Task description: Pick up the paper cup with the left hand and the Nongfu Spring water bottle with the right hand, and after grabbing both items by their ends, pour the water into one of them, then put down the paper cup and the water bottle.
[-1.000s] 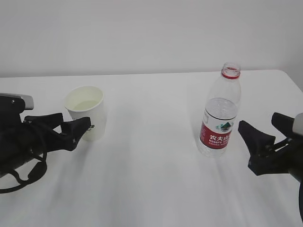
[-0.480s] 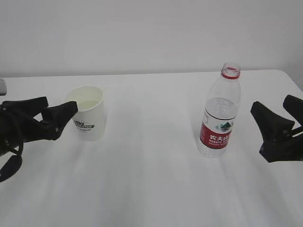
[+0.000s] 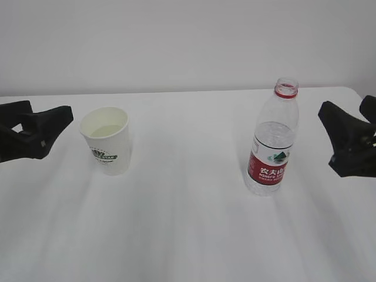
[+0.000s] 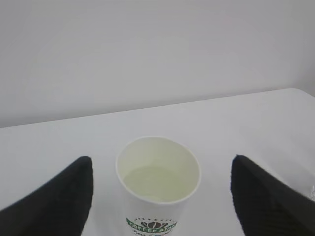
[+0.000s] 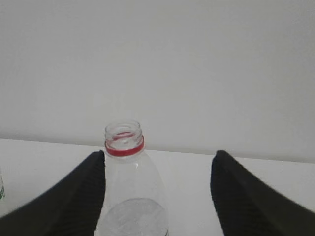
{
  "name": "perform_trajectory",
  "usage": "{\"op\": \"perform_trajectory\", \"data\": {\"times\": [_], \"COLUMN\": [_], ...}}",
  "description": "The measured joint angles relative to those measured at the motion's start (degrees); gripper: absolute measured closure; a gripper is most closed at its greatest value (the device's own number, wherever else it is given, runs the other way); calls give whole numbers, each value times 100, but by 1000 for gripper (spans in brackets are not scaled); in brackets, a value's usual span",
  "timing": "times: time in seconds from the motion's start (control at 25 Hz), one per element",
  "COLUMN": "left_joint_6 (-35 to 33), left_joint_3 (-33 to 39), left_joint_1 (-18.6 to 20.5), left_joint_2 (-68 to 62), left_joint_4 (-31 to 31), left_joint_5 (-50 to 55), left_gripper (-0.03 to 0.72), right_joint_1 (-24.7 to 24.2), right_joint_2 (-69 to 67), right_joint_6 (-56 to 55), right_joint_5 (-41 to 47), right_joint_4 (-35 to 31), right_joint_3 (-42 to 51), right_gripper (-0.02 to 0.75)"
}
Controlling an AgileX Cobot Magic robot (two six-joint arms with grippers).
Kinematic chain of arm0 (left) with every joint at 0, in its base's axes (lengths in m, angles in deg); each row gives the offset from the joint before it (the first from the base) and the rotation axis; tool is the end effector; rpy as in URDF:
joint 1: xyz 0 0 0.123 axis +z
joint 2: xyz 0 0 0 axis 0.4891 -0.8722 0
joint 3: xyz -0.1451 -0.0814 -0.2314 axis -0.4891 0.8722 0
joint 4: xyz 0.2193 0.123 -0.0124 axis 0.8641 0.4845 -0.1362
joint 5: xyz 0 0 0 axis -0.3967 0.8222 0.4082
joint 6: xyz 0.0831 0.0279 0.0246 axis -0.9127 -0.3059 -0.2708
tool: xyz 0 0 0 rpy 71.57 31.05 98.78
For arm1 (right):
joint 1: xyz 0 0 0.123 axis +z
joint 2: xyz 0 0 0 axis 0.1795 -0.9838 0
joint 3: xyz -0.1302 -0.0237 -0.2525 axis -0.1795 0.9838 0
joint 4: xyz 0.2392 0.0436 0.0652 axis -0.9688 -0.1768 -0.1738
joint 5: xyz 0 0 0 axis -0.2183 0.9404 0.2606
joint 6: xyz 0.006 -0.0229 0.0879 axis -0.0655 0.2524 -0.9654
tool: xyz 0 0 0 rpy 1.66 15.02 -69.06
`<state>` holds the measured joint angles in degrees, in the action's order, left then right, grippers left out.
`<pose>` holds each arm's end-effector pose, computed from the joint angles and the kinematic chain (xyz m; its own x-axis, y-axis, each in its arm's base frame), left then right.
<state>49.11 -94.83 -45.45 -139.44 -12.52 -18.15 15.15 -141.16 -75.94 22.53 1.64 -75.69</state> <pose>0.2223 -0.0779 0.2073 -0.2073 -0.0841 -0.9747 0.3852 0.9088 -0.1603 0.1830 0.0674 0.2093 0.0029 0.0234 -0.9997 -0.2431 0.9697 0.0220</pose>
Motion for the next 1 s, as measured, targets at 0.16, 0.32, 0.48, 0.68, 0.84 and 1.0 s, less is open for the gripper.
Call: {"op": "perform_trajectory", "data": {"times": [0.16, 0.32, 0.48, 0.68, 0.84, 1.0], "left_joint_6": [36, 152, 175, 175, 175, 179], "left_joint_3": [14, 14, 34, 37, 37, 37], "left_joint_1": [0, 0, 0, 0, 0, 0], "left_joint_2": [475, 949, 1487, 2154, 2686, 3280], "left_joint_4": [0, 0, 0, 0, 0, 0], "left_joint_5": [406, 807, 1303, 1939, 2392, 2872], "left_gripper": [58, 59, 61, 67, 70, 77], "right_joint_1": [0, 0, 0, 0, 0, 0], "right_joint_2": [255, 615, 1059, 1527, 1892, 2320], "right_joint_6": [31, 272, 728, 991, 1201, 1454], "right_joint_5": [396, 1028, 1790, 2432, 2921, 3409], "right_joint_4": [0, 0, -41, -201, -307, -486], "right_joint_3": [-288, -598, -962, -1228, -1333, -1419], "right_gripper": [227, 227, 227, 227, 227, 227]}}
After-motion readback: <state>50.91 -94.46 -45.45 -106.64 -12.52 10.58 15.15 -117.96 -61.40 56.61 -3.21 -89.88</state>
